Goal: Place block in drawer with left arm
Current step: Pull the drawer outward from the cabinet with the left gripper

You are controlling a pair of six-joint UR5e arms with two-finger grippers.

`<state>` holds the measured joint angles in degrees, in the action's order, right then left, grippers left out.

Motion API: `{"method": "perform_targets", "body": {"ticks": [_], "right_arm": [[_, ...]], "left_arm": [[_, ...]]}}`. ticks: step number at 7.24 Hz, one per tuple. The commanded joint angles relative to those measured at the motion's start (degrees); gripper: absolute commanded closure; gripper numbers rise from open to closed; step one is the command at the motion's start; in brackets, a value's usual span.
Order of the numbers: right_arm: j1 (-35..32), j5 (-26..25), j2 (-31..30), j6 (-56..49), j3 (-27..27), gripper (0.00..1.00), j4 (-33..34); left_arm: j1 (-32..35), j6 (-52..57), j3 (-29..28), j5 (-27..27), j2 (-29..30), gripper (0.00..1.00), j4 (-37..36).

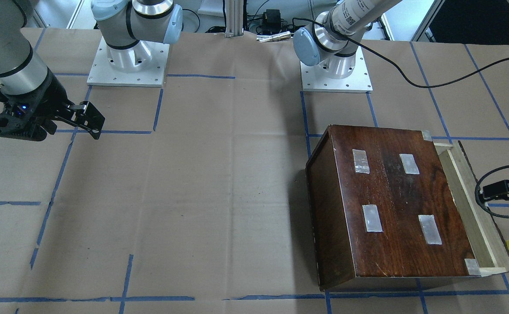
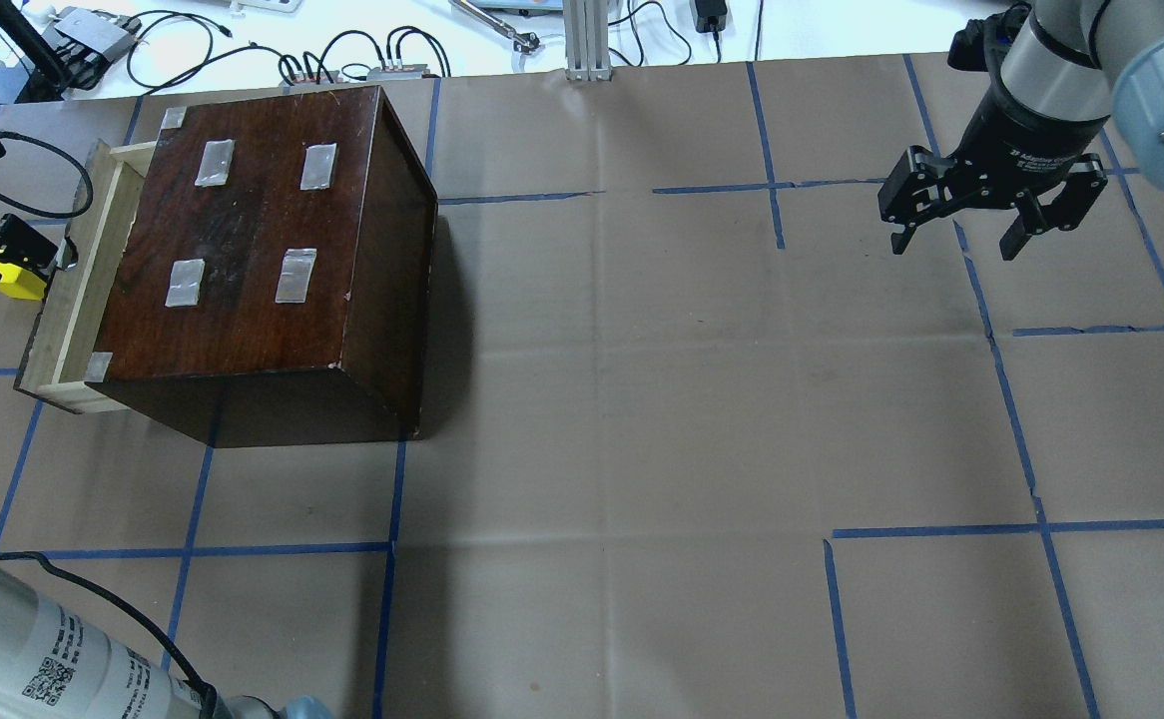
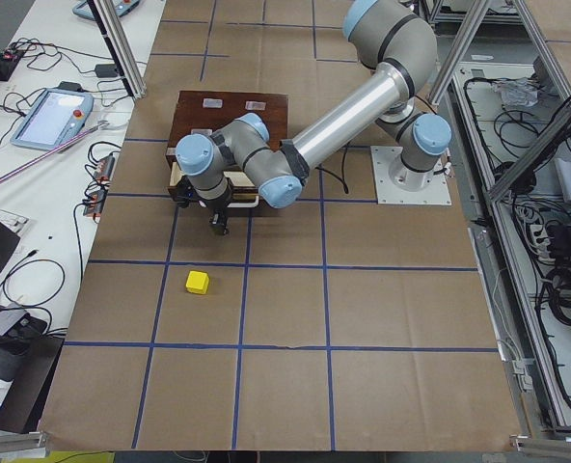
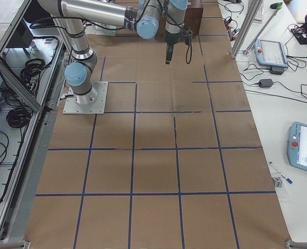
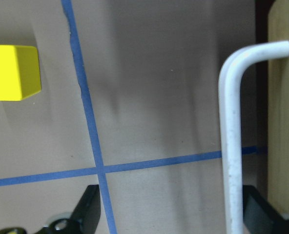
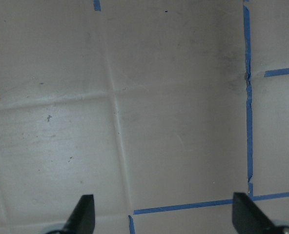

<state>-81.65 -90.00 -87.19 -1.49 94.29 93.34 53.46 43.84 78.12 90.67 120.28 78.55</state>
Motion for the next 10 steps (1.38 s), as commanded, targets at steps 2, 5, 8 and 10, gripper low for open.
{"method": "perform_targets", "body": {"ticks": [2, 5, 8, 10], "right_arm": [[0.00, 0.00, 0.00, 0.00, 0.02, 0.00, 0.00], [0.00, 0.00, 0.00, 0.09, -0.07, 0.00, 0.00], [0.00, 0.00, 0.00, 0.09, -0.07, 0.00, 0.00], [0.00, 0.00, 0.00, 0.00, 0.02, 0.00, 0.00]], "left_arm": [[-0.82, 1.07, -0.78, 0.12, 0.30, 0.02, -0.07], [-1.34, 2.12, -1.30, 0.30, 0.39, 0.02, -0.15], [-1.87, 3.62, -2.53, 0.56, 0.48, 0.02, -0.15], [-1.87, 3.53, -2.71, 1.62, 0.83, 0.02, -0.15]]}}
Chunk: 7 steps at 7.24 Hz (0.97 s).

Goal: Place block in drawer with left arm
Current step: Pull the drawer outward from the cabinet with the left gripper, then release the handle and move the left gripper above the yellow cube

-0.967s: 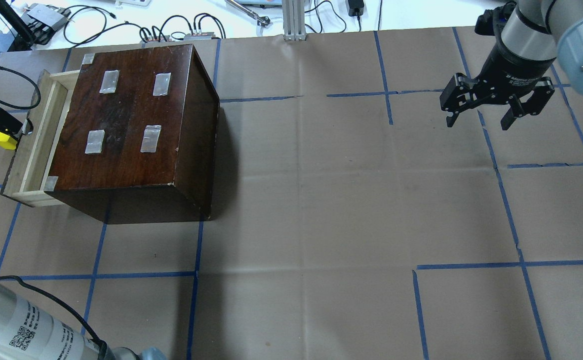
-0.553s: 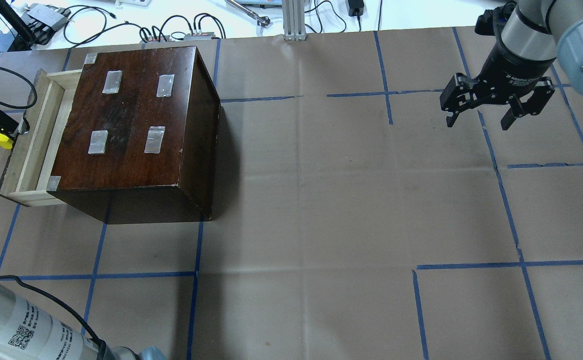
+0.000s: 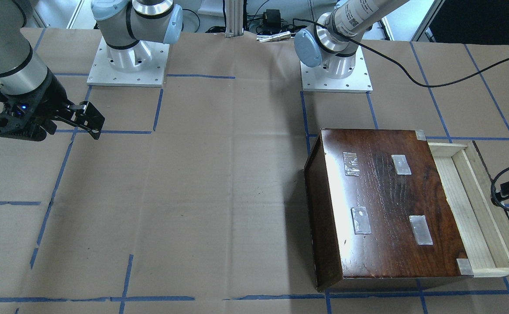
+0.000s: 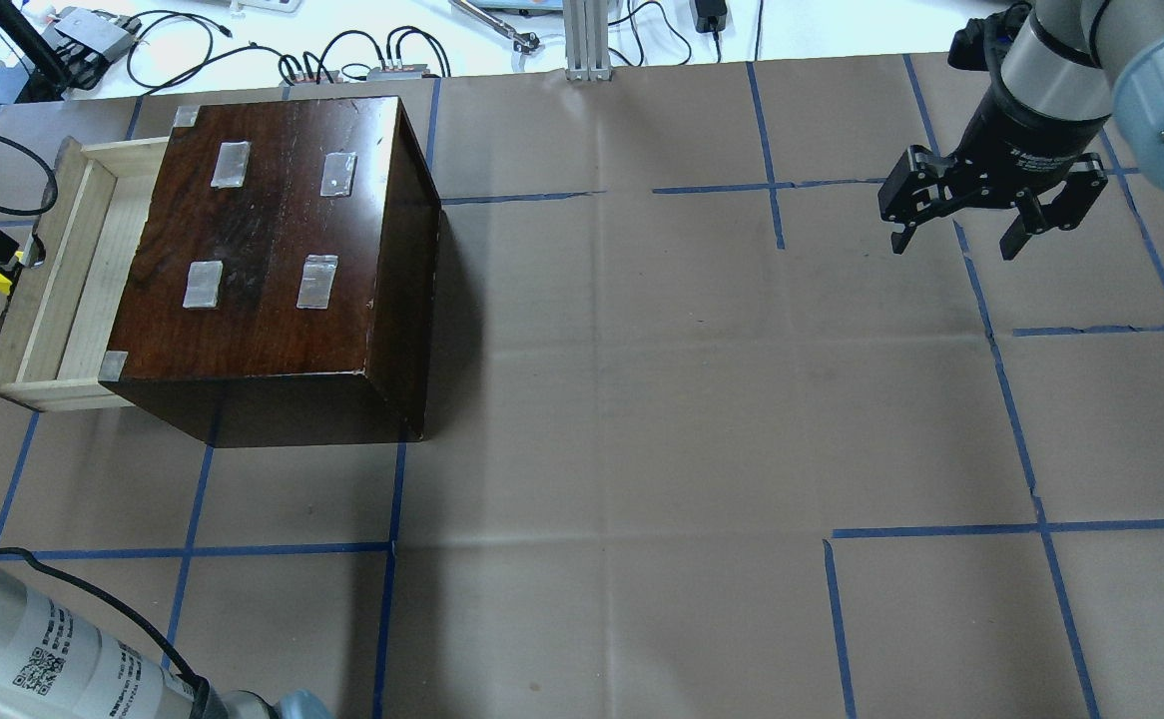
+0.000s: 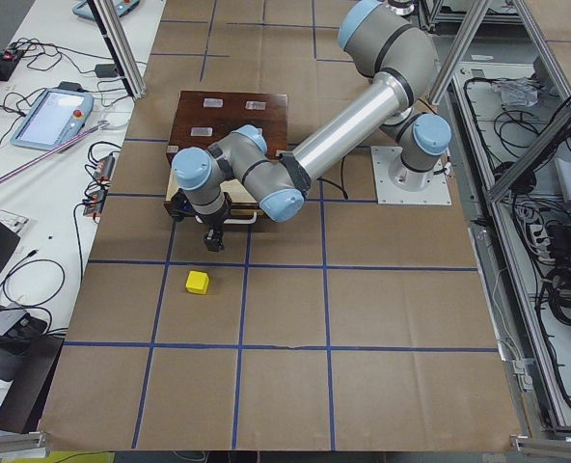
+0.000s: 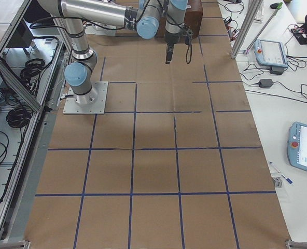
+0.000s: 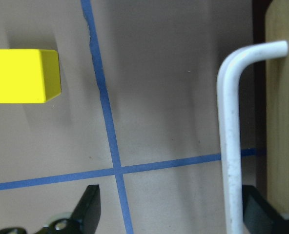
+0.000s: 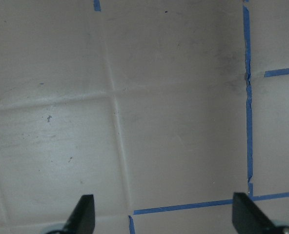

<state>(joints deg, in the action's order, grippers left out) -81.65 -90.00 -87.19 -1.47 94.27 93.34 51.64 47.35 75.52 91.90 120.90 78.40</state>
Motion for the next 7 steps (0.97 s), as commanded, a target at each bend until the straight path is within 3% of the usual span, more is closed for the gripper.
{"method": "perform_targets", "body": {"ticks": [1, 4, 7], "right_arm": [[0.00, 0.00, 0.00, 0.06, 0.04, 0.00, 0.00], [0.00, 0.00, 0.00, 0.06, -0.05, 0.00, 0.00], [0.00, 0.00, 0.00, -0.02, -0.05, 0.00, 0.00]], "left_arm": [[-0.14, 0.38, -0.37, 0.82, 0.13, 0.02, 0.00], [-0.49, 1.26, -4.93, 1.89, 0.91, 0.01, 0.26], [-1.88, 1.17, -9.94, 1.09, 6.52, 0.01, 0.78]]}}
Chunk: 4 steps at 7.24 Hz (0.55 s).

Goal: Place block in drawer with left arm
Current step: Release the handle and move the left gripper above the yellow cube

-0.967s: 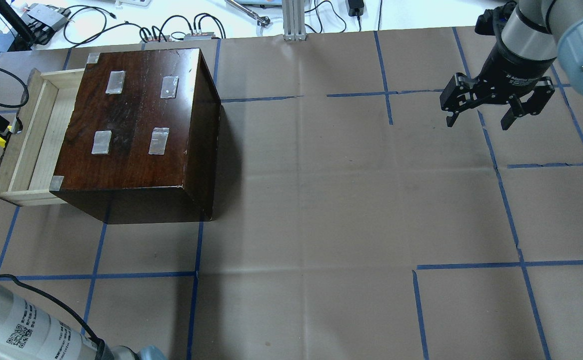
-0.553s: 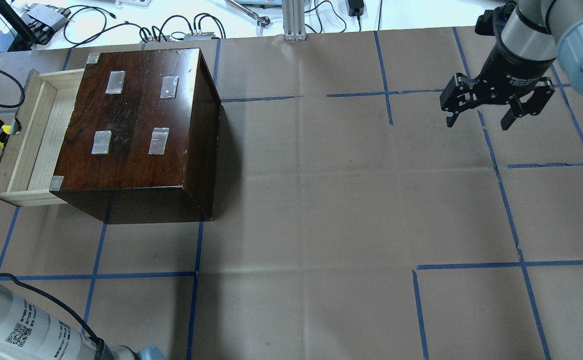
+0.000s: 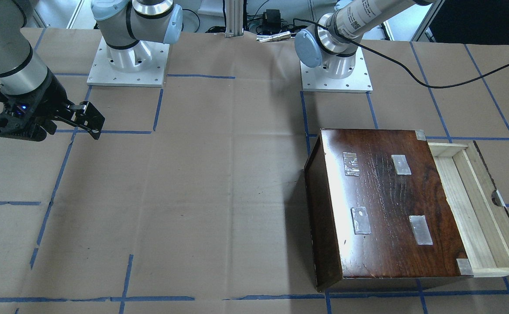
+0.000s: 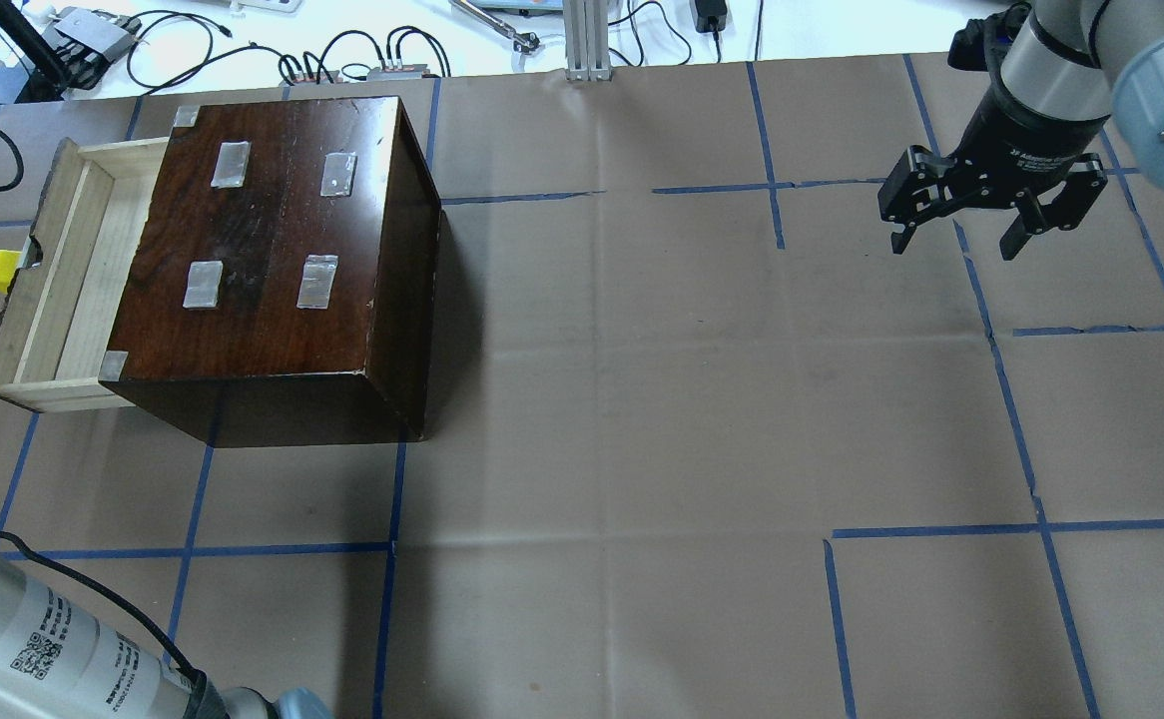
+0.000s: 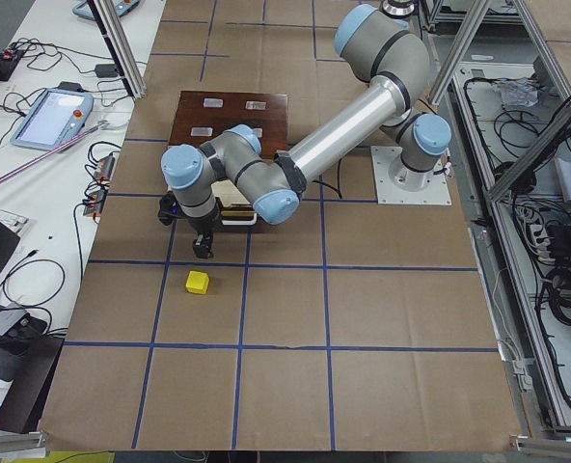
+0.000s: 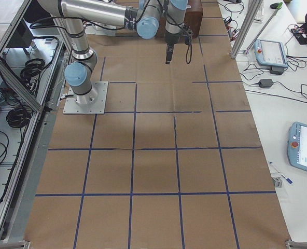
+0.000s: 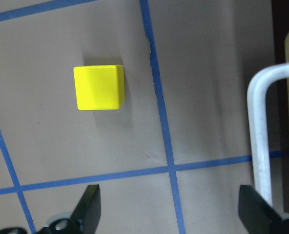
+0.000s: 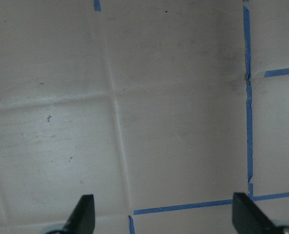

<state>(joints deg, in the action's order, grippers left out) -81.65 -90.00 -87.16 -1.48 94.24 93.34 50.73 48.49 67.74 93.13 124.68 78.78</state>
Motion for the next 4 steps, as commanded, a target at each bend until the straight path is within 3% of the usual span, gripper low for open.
{"method": "perform_targets", "body": {"ticks": [1, 4], "right_arm": [[0.00, 0.00, -0.03, -0.01, -0.03, 0.00, 0.00], [0.00, 0.00, -0.03, 0.07, 0.06, 0.00, 0.00]], "left_arm": [[-2.20, 0.02, -4.09, -0.14, 5.11, 0.01, 0.41], [-2.22, 0.11, -9.46, -0.40, 12.06, 0.01, 0.23]]}}
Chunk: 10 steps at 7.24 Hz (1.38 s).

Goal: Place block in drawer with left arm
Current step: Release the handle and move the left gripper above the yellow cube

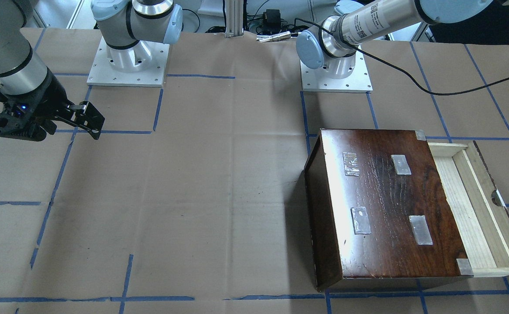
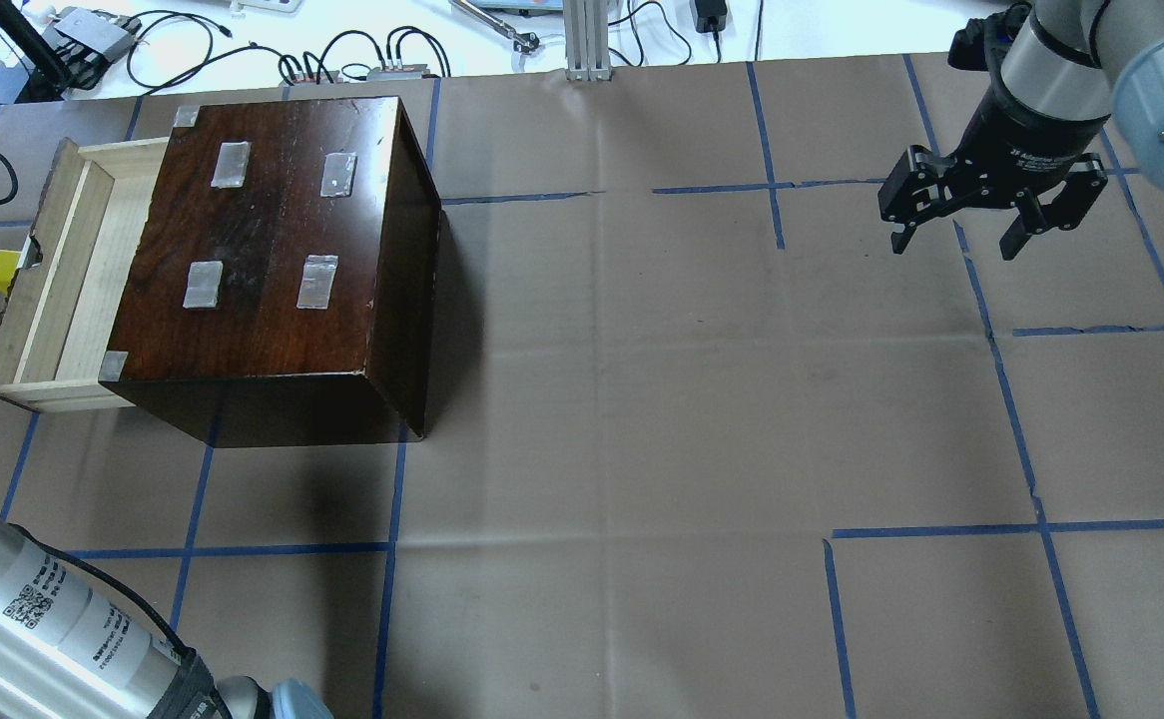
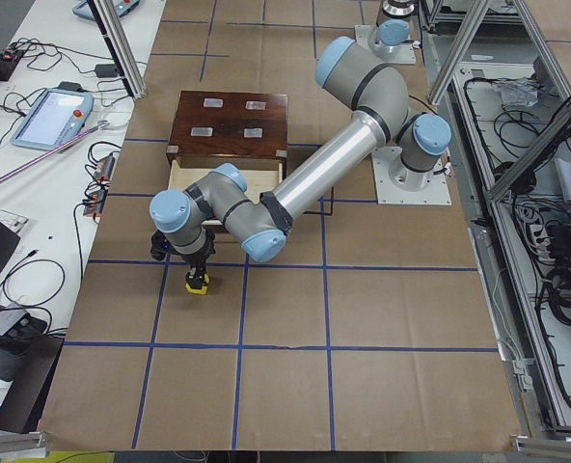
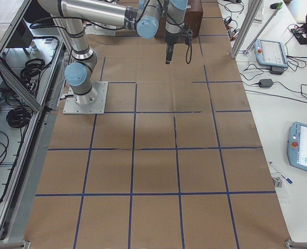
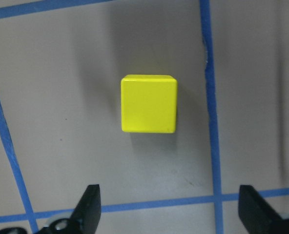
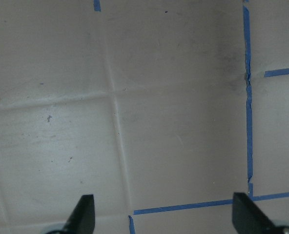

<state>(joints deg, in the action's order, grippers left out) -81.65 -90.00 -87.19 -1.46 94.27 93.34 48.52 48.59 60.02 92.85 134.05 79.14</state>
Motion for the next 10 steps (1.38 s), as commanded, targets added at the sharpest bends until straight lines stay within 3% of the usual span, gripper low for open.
{"method": "perform_targets", "body": {"ticks": [1, 4, 7, 10], "right_arm": [[0.00, 0.00, 0.00, -0.04, 0.04, 0.00, 0.00], [0.00, 0.00, 0.00, -0.04, 0.04, 0.00, 0.00], [0.00, 0.00, 0.00, -0.04, 0.04, 0.00, 0.00], [0.00, 0.00, 0.00, 0.05, 0.04, 0.00, 0.00]], "left_arm": [[0.08, -0.07, -1.75, -0.13, 3.66, 0.01, -0.64], [0.70, -0.08, -2.10, -2.14, 5.33, 0.01, -1.00], [1.05, 1.32, -7.44, -1.62, 9.28, 0.01, -1.53], [2.81, 1.16, -8.43, -1.97, 10.96, 0.02, -1.53]]}}
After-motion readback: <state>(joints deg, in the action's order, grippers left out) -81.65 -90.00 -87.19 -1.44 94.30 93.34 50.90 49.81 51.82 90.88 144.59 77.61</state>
